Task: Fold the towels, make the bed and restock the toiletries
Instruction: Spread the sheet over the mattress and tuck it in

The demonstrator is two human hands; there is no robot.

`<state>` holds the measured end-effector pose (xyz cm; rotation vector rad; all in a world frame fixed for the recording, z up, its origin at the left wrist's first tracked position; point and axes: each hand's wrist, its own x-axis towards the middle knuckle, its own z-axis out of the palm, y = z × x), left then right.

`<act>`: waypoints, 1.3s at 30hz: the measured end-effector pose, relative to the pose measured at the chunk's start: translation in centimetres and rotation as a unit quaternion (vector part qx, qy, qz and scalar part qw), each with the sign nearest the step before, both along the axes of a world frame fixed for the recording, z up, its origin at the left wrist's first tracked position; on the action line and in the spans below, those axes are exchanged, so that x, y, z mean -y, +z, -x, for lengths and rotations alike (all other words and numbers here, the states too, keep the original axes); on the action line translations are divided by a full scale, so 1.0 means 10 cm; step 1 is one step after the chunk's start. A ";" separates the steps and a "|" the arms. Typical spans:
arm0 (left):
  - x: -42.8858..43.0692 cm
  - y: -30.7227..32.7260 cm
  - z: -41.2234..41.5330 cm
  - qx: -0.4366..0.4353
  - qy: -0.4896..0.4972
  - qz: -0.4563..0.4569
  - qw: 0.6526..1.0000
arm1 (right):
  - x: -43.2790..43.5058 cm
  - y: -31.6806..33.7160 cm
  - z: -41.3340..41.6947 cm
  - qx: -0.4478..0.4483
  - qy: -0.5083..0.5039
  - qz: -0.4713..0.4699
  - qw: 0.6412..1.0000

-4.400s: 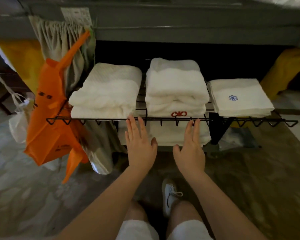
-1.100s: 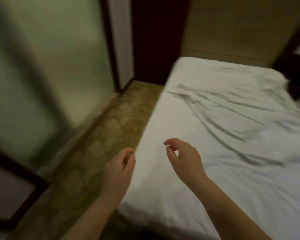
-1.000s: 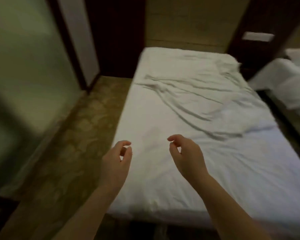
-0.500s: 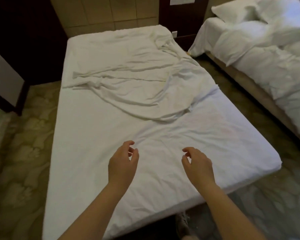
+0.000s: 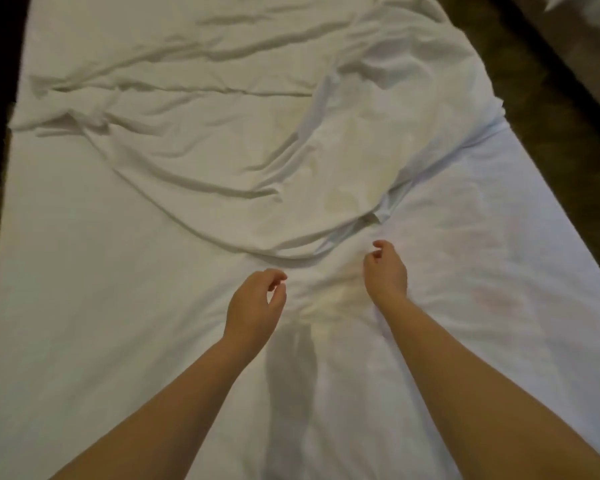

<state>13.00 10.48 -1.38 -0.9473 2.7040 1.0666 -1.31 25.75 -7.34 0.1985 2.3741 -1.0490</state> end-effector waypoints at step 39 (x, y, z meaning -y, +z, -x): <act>-1.85 -0.57 1.14 0.060 -0.382 0.173 0.906 | -3.92 0.31 -0.08 0.008 -0.555 0.055 0.830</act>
